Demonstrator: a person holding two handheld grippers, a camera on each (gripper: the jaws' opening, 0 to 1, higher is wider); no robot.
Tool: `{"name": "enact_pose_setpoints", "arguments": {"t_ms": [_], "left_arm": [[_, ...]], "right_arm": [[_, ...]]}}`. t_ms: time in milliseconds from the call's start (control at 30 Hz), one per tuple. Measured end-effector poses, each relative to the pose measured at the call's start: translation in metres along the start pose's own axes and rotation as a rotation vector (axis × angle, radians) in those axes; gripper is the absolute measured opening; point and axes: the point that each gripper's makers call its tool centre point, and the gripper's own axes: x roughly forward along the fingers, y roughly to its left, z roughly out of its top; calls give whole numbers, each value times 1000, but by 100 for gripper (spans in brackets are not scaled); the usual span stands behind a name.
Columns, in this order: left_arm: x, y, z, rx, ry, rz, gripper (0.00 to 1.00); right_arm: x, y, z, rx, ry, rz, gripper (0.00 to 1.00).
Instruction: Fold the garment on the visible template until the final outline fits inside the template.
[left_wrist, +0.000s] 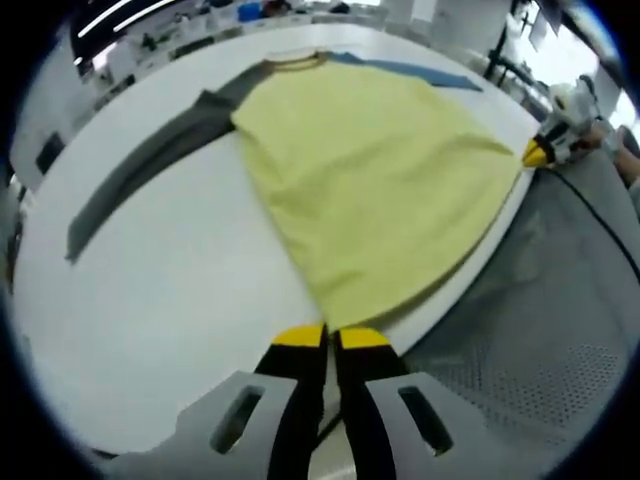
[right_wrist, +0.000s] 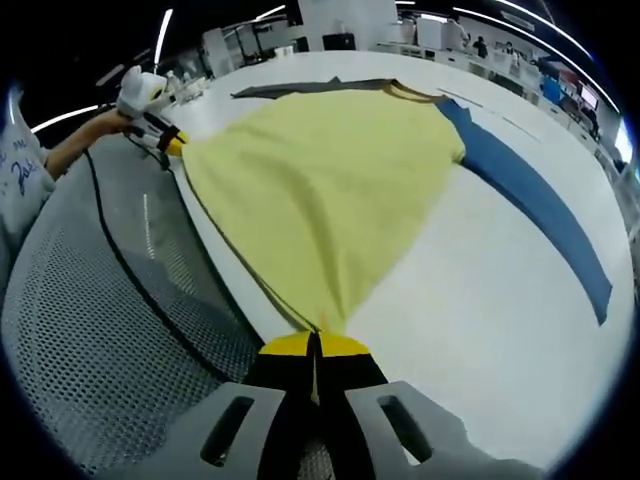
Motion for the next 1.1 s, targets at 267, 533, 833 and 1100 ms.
{"name": "enact_pose_setpoints", "arguments": {"t_ms": [267,533,833,1100], "left_arm": [[0,-2,-1,9,7,-7,0],[-5,-1,1,17,2,1,3],[-15,-2,10,24,-25,4,5],[-26,-6,16,35,-53,7,11]], "right_arm": [[1,1,2,-23,0,-7,1],[-2,0,8,-46,-27,-19,2],[-14,2,22,-46,-82,-28,5],[-22,4,38,-54,-131,-48,8]]}}
